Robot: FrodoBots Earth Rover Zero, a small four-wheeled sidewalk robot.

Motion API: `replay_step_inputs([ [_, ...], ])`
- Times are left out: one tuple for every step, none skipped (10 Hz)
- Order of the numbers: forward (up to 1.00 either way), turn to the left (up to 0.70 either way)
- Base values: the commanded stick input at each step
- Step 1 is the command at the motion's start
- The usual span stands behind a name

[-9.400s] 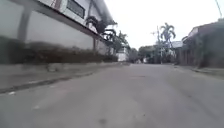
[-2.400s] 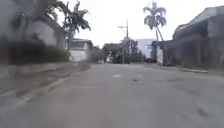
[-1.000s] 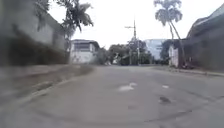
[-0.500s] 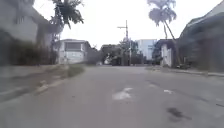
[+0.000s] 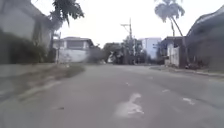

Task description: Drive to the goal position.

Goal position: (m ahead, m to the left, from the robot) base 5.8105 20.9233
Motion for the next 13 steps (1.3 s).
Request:
replay_step_inputs([
  [1.0,-0.15],
  [1.0,-0.4],
  [1.0,-0.35],
  [1.0,-0.16],
  [1.0,-0.04],
  [1.0,-0.03],
  [1.0,-0.03],
  [1.0,-0.03],
  [1.0,-0.03],
  [1.0,-0.03],
  [1.0,-0.03],
  [1.0,-0.03],
  [1.0,-0.03],
])
